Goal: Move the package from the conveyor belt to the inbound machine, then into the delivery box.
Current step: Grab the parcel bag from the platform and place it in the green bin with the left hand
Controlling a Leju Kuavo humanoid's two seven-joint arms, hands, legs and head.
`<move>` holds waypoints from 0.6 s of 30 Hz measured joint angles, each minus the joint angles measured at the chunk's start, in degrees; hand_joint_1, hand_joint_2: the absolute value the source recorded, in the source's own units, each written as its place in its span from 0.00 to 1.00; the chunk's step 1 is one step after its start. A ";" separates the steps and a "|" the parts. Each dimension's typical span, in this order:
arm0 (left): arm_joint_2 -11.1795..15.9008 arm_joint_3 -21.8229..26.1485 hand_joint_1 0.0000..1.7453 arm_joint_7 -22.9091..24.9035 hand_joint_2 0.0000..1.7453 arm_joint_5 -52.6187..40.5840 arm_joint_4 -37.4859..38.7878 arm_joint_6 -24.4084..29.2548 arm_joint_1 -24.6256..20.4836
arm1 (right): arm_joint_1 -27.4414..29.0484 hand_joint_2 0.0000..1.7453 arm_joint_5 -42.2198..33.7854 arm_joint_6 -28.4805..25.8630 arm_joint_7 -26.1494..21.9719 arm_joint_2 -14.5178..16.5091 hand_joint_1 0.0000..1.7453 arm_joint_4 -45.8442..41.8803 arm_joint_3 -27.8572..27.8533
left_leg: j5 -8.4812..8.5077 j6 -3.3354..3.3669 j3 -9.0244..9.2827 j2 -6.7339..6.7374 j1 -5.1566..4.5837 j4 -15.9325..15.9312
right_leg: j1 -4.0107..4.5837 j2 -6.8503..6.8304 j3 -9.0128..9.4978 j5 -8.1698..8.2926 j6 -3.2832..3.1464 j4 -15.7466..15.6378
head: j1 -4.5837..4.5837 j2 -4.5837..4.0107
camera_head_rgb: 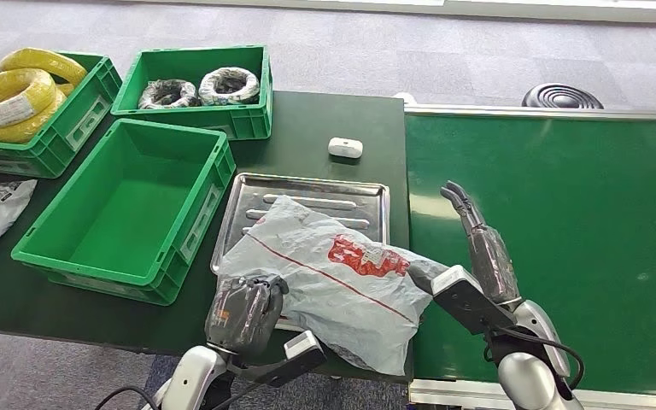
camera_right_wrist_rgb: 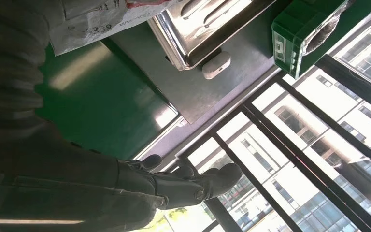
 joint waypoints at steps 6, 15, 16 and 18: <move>0.02 0.37 0.00 -5.45 1.00 4.73 -5.90 8.30 0.20 | 0.99 1.00 0.53 -1.13 0.47 -0.16 0.00 0.00 -0.15 | 0.00 0.00 0.00 0.00 0.00 0.00 | 0.00 0.00 -0.02 0.00 0.00 -0.01 | 0.01 0.00; 0.03 -0.59 0.00 -4.57 1.00 7.16 -6.11 5.43 -0.45 | 1.19 1.00 -0.72 -2.19 -0.15 -1.10 0.00 0.28 -0.13 | 0.00 0.00 0.01 0.00 0.00 0.00 | 0.00 0.01 0.00 0.00 0.00 -0.01 | 0.01 0.00; 0.00 -0.88 0.00 -3.83 1.00 6.86 -5.45 4.00 -0.66 | 0.96 1.00 -1.00 -2.19 -0.32 -1.21 0.00 0.46 -0.08 | 0.00 0.00 0.01 0.00 0.00 0.00 | 0.00 0.01 0.00 0.00 0.00 -0.01 | 0.01 0.00; -0.19 -1.39 0.00 -2.93 1.00 6.49 -3.49 1.84 -1.03 | 0.36 1.00 -1.50 -2.18 -0.53 -1.39 0.00 0.88 0.03 | 0.00 0.00 0.02 0.01 0.00 0.00 | 0.00 0.01 0.00 0.01 0.00 -0.01 | 0.00 0.00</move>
